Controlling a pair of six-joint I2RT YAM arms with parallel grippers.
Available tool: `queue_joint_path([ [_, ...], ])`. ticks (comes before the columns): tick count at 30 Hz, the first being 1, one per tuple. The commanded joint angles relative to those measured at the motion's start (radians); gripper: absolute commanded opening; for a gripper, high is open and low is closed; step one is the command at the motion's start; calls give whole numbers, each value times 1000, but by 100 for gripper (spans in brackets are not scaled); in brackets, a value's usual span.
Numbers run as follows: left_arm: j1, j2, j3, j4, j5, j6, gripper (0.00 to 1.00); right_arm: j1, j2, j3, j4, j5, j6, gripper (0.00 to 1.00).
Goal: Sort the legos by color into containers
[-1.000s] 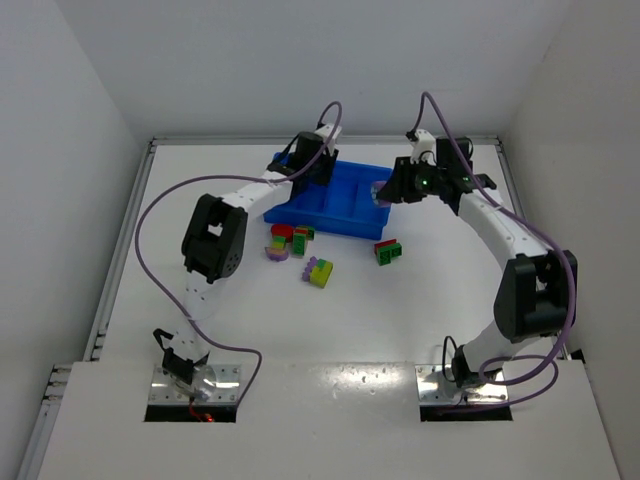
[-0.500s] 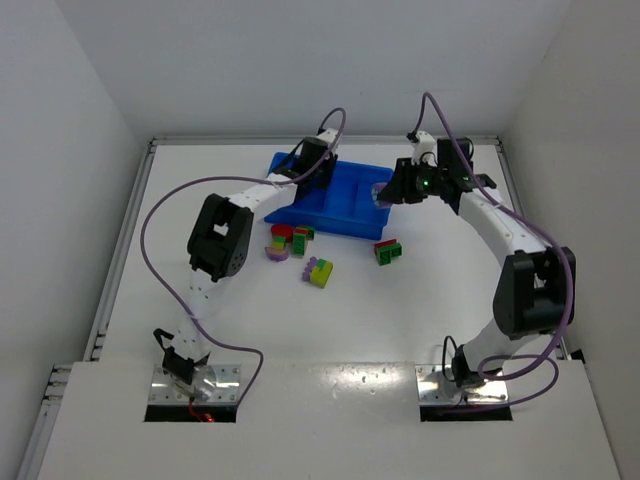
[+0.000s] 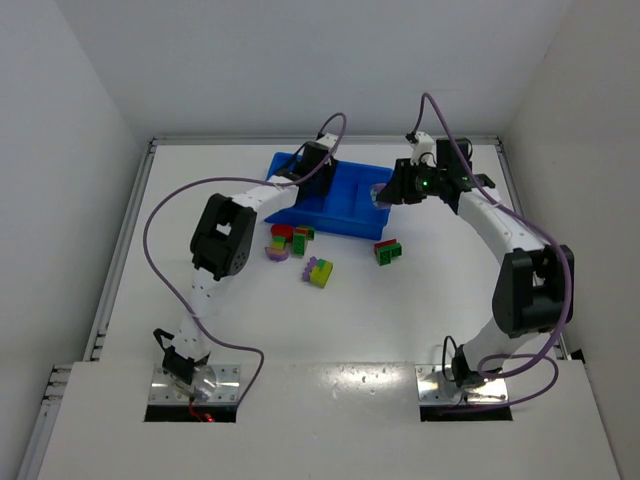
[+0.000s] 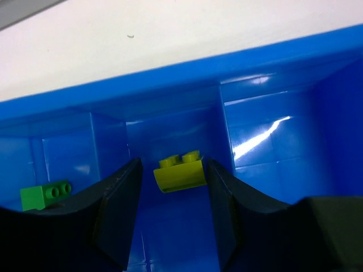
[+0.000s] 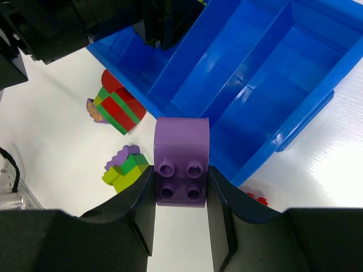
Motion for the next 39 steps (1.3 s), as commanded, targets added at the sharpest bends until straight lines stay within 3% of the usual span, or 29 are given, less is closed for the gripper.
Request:
queue_joint_path([
  [1,-11,-3,33,7,-20,-7,55,-3,9,0,41,-17,-16,1],
  [7,-2,-123,-2,7,51,-69,56,-3,9,0,50,-17,-16,1],
  [16,47,-446,-63,-42,128,-135,63,39,81,99,69,32,12,1],
  [22,116,-621,-213,-82,158,-147,64,107,203,228,78,120,12,1],
  [28,170,-779,-370,-82,203,-147,64,187,338,406,28,224,-111,1],
  [31,192,-810,-405,-82,230,-147,64,201,426,542,-26,259,-186,2],
  [39,221,-821,-415,-91,282,-167,64,222,570,685,-71,351,-332,5],
])
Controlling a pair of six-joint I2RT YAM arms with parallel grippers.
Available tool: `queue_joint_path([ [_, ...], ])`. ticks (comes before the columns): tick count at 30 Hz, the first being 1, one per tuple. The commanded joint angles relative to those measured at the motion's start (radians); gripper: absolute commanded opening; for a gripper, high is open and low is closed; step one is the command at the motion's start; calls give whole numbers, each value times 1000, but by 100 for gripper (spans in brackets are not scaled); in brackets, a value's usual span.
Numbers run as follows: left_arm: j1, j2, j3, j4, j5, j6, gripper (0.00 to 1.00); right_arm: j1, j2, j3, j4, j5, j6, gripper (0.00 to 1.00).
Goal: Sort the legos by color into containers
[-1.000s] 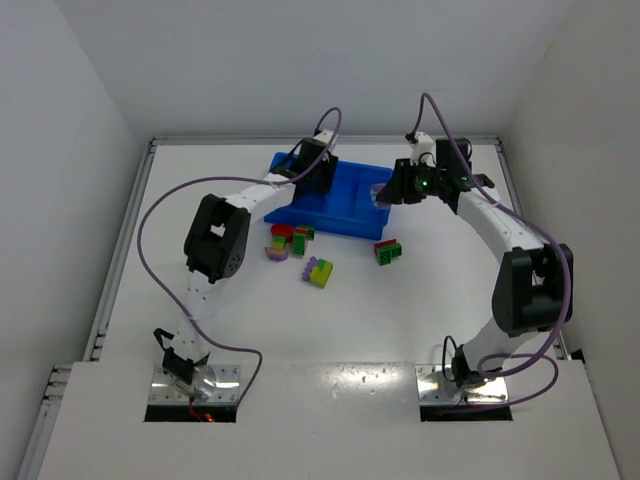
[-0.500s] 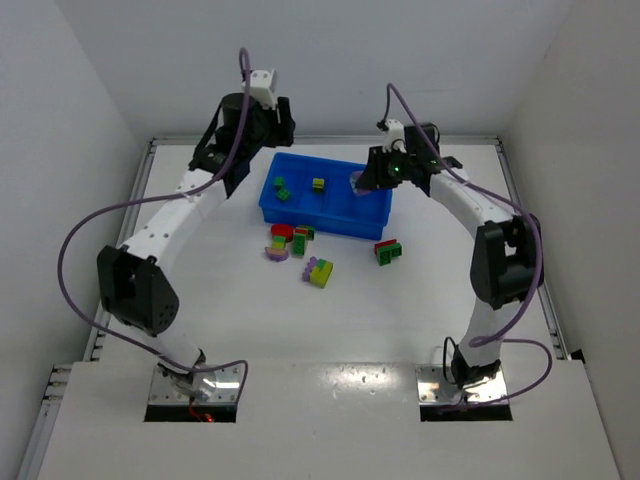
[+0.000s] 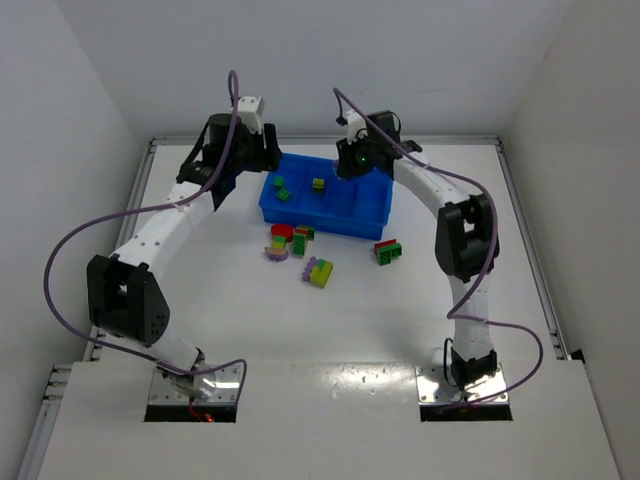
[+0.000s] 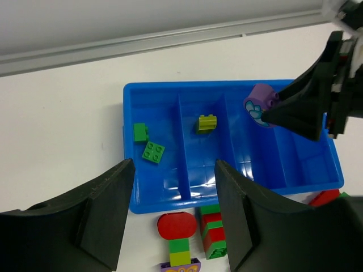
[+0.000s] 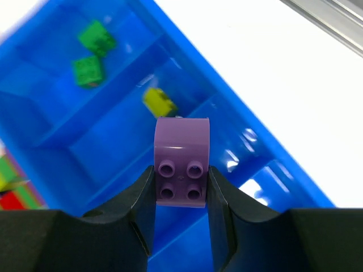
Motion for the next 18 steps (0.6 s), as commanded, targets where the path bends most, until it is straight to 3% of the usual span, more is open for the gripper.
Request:
queue_joint_path([
  [1,18,-58,5,17,36,-24,64,1,32,73,-25,66,-98,5],
  [18,36,-49,-32,17,76,-34,64,1,132,115,-57,105,-256,23],
])
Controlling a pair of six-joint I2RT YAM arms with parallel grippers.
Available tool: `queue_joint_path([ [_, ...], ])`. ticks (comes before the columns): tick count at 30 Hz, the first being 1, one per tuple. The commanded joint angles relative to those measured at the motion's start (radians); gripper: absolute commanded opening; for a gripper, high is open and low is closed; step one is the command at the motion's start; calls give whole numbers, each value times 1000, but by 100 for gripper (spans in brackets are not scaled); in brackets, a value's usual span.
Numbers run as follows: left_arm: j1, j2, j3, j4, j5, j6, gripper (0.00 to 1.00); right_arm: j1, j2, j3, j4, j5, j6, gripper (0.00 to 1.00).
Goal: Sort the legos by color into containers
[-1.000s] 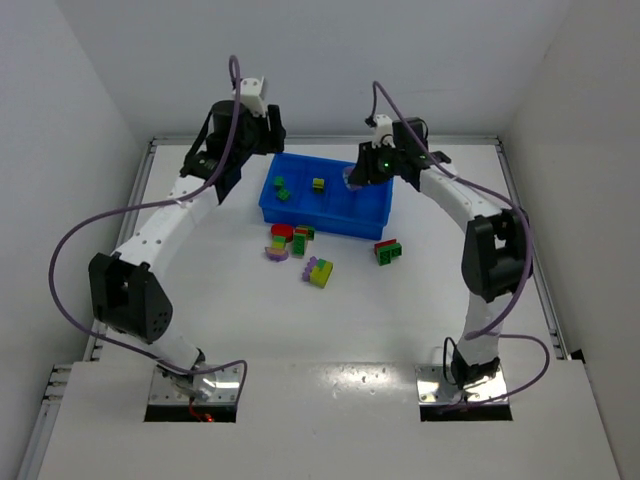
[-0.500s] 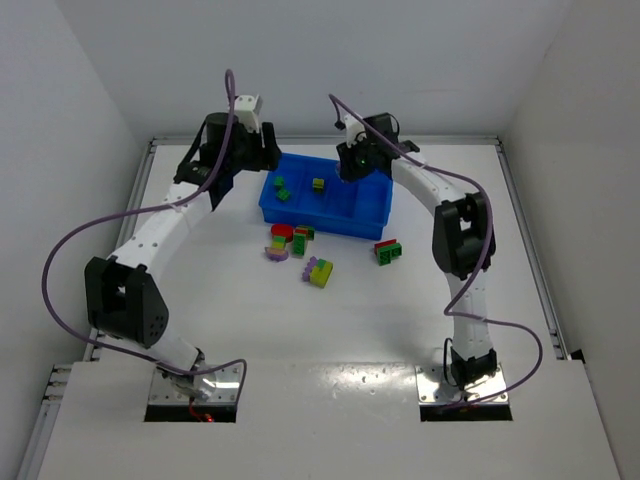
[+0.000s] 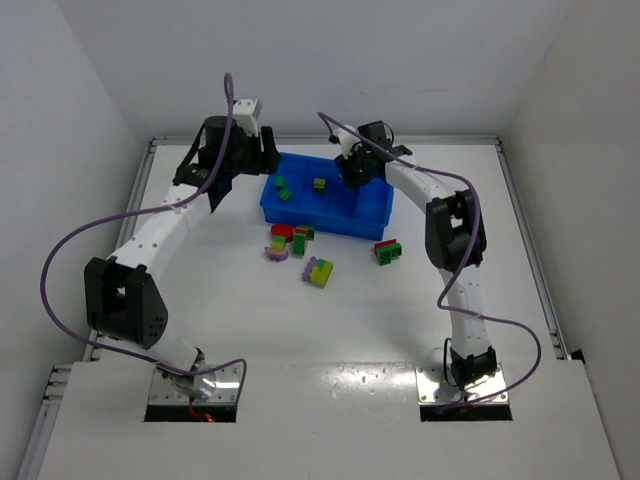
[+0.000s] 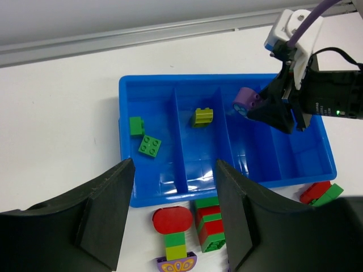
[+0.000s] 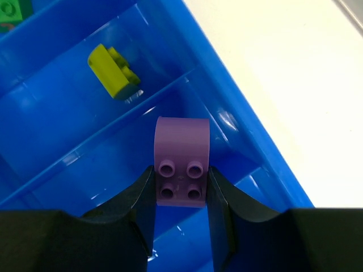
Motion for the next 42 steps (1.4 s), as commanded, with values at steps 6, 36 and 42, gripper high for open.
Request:
queue_joint_path([
  [6,21,-30,-17,16,28,-15,64,1,35,60,7,20,-54,32],
  [36,-81,-230,-320,-64,252,226,62,-25,-869,-532,-145,-2,63,56],
  [42,-218,-251,-343,-211,237,508,65,-48,-1096,-787,-189,-6,45,80],
])
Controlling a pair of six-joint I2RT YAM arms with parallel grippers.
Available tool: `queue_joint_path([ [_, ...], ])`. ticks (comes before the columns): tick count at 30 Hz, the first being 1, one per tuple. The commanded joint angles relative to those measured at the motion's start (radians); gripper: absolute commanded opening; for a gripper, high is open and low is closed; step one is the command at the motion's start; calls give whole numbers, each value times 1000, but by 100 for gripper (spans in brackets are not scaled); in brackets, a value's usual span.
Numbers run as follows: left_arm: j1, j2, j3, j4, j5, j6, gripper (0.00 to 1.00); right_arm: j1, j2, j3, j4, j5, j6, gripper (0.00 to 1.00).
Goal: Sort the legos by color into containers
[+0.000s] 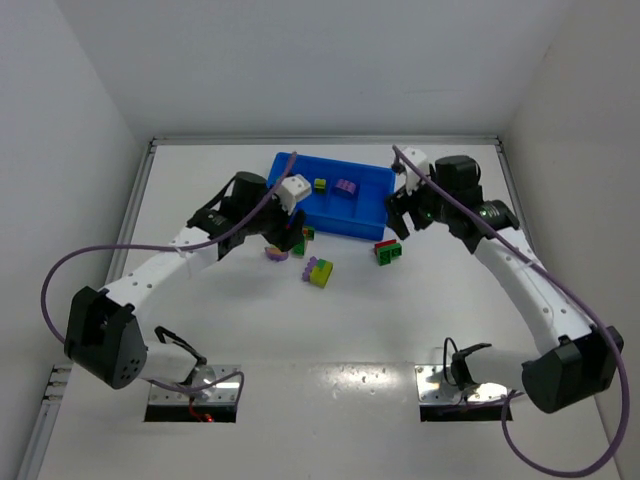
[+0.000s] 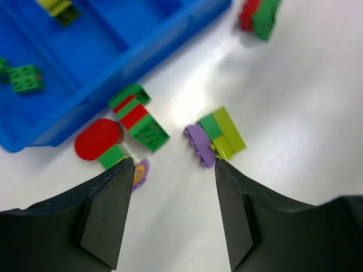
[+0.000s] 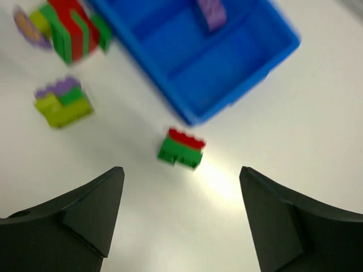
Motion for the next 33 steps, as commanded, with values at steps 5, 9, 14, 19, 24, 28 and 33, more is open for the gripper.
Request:
queue_joint_path([
  [5,-64,-19,-16,-103,49,244,65,-42,-118,-184,-45,20,-42,88],
  [9,-104,7,4,-103,49,234,65,-51,-109,-261,-23,31,-147,85],
  [14,-129,7,15,-103,29,224,65,-71,-109,-363,124,40,-336,77],
  [19,-138,7,15,-103,9,224,65,-92,-109,-471,212,-7,-579,63],
  [24,-138,7,-4,-103,-10,224,65,-92,-46,-517,221,-79,-727,57],
  [28,-138,7,-24,-94,-19,224,65,-101,-78,-593,314,-92,-781,57],
  [33,-138,7,-24,-76,-49,215,65,-124,-116,-670,414,-142,-878,58],
])
